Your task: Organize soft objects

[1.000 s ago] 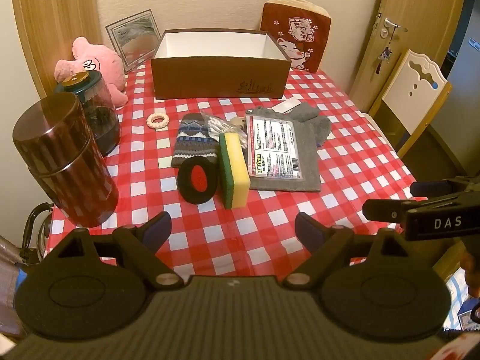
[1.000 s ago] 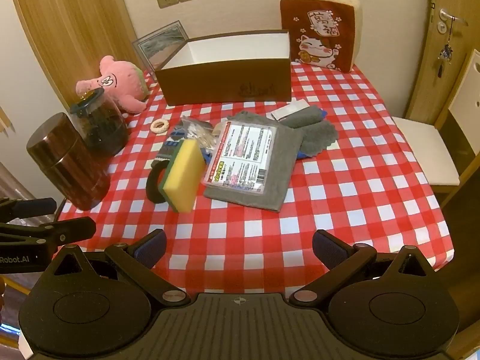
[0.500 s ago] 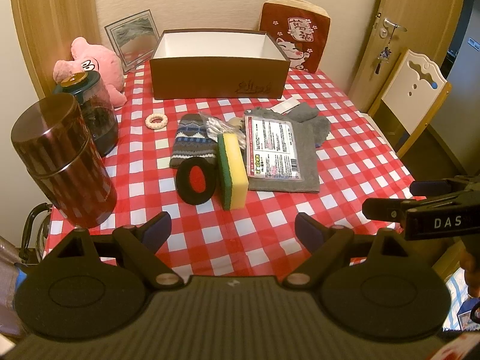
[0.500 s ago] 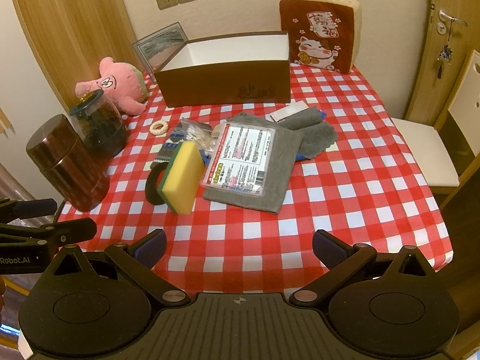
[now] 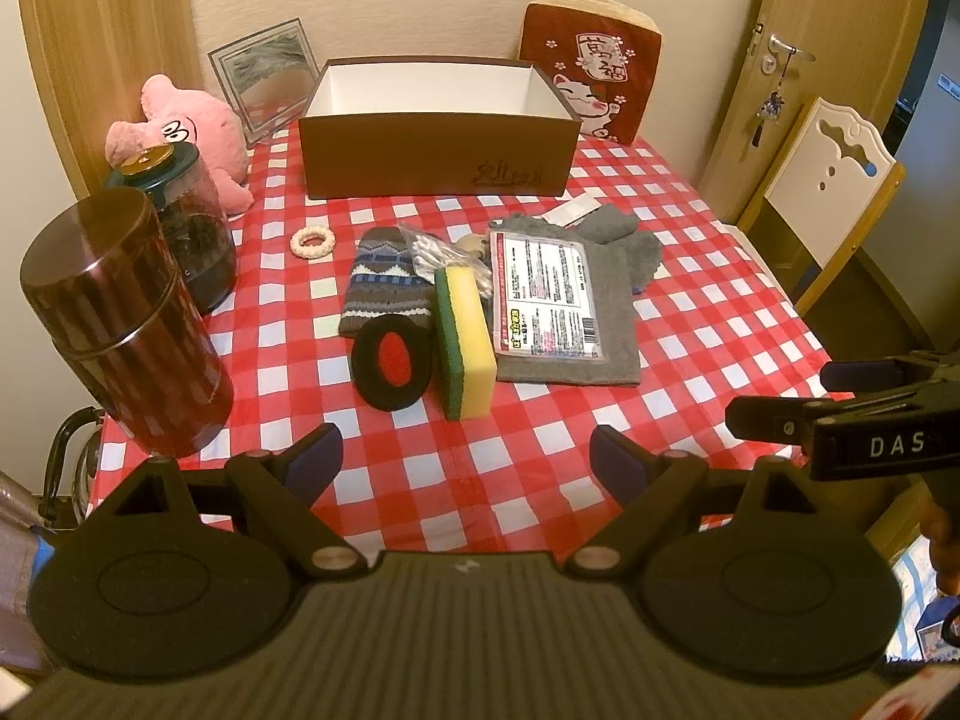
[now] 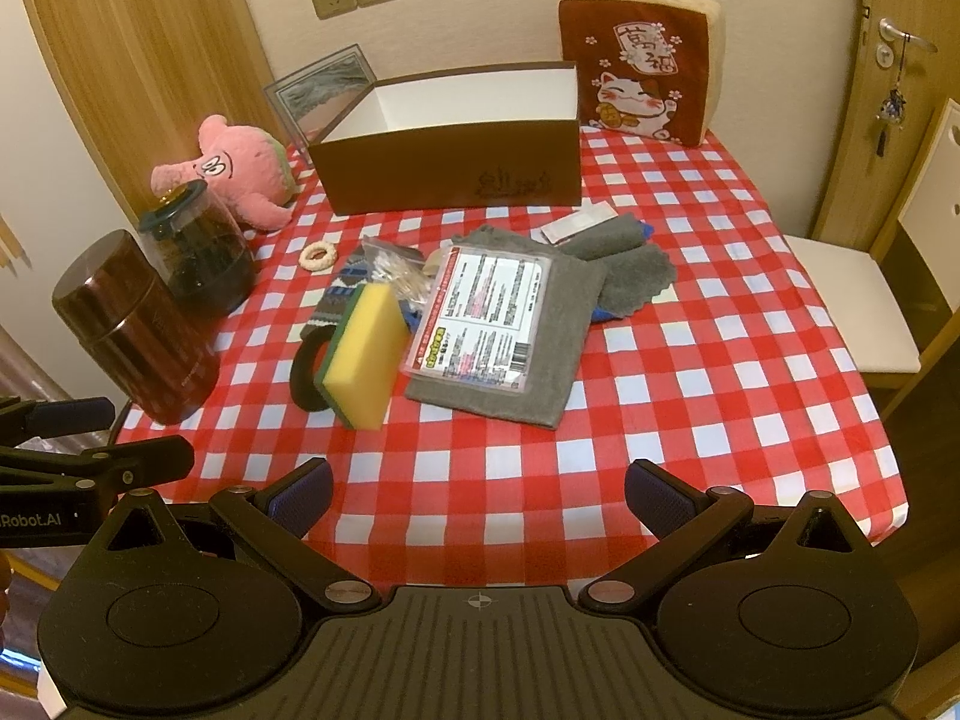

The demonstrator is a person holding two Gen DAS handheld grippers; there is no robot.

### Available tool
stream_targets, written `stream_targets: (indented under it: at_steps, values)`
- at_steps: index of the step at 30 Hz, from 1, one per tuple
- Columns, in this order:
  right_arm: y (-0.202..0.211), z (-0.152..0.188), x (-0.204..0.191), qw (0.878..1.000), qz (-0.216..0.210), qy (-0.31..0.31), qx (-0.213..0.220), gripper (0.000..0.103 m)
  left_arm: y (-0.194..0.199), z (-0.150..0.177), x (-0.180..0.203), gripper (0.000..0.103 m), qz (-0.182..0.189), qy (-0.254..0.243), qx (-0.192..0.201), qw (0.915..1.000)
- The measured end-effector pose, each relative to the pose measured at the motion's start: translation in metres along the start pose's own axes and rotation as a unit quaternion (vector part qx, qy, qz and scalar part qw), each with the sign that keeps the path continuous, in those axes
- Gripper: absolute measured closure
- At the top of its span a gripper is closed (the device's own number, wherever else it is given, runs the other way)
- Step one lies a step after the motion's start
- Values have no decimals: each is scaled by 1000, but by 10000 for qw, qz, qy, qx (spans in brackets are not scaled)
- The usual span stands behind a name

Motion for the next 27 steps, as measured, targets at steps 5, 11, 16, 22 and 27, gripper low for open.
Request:
stream_targets:
  at_steps: [5,11,16,22,27]
  values:
    - [-1,-2,0,10000,-2,0,-1,0,0,0,0,15,-7,1,-7,10000]
    - [-1,-1,1,10000,-6,0,0,0,0,0,0,15,-7,-3,-3,10000]
    - [-1,-2,2,10000,-7,-5,3,0,0,0,0,15,-13,-3,-9,10000]
    - [-2,-2,3,10000,-9,-6,4,0,-1,0,0,15,-10,-9,-14,10000]
    - [-2,-2,4,10000,-9,-8,7,0,-4,-1,2,15,-14,-10,-18,10000]
Point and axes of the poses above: each gripper's, at about its wrist camera, not at the fingertips, and y roughly against the way its jaws point, x to its right, z to its underside, the point moved 4 cm from there along -y, roughly the way its jaws point, and after that the axes turned 9 degrees about y, right-handed, at the moved point
